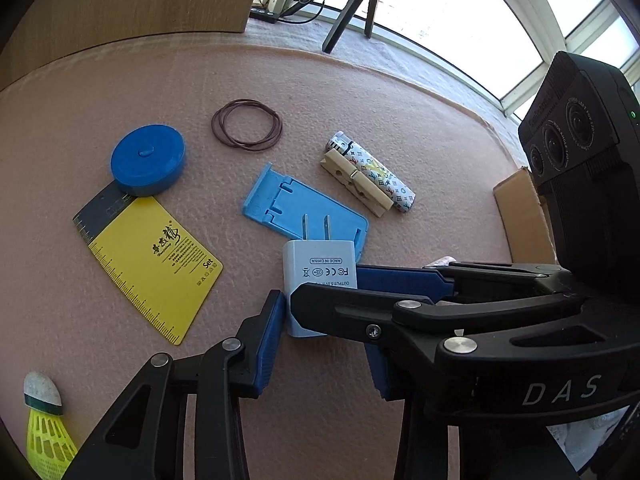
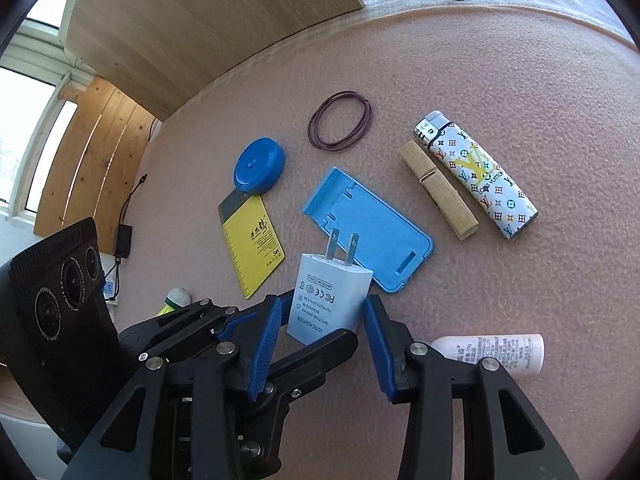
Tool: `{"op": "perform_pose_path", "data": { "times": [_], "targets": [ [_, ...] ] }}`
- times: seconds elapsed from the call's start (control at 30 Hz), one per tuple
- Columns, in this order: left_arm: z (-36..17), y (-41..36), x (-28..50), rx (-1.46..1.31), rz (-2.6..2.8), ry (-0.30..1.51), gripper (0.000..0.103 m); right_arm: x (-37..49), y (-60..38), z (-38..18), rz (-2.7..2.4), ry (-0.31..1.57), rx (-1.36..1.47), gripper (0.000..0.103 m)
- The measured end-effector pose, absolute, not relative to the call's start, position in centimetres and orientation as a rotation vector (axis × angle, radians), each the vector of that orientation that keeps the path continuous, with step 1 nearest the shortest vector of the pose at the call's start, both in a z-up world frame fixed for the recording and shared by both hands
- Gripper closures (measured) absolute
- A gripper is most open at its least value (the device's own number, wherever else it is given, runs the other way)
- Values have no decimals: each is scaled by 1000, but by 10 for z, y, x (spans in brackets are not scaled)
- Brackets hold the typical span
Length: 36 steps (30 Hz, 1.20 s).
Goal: Organize objects
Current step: 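Lift the charger with the right gripper and carry it over the box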
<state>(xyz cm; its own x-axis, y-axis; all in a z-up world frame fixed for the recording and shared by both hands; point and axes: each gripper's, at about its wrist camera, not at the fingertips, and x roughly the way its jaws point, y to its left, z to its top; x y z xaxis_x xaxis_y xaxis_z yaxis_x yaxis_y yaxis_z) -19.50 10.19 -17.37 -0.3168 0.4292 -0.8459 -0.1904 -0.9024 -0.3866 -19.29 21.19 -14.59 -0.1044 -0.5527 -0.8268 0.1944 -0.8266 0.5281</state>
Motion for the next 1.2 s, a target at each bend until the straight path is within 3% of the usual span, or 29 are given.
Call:
{"op": "perform_pose_path", "data": {
  "times": [0.53,1.2],
  "targets": [
    [-126,133,-169,-1441,2301,-214,62,-166,241,-109,-2036,-454,1593,65],
    [-76,301,-111,-1243,2097,20,62,-80,391,-55,-2327,-638,1494,65]
  ]
}}
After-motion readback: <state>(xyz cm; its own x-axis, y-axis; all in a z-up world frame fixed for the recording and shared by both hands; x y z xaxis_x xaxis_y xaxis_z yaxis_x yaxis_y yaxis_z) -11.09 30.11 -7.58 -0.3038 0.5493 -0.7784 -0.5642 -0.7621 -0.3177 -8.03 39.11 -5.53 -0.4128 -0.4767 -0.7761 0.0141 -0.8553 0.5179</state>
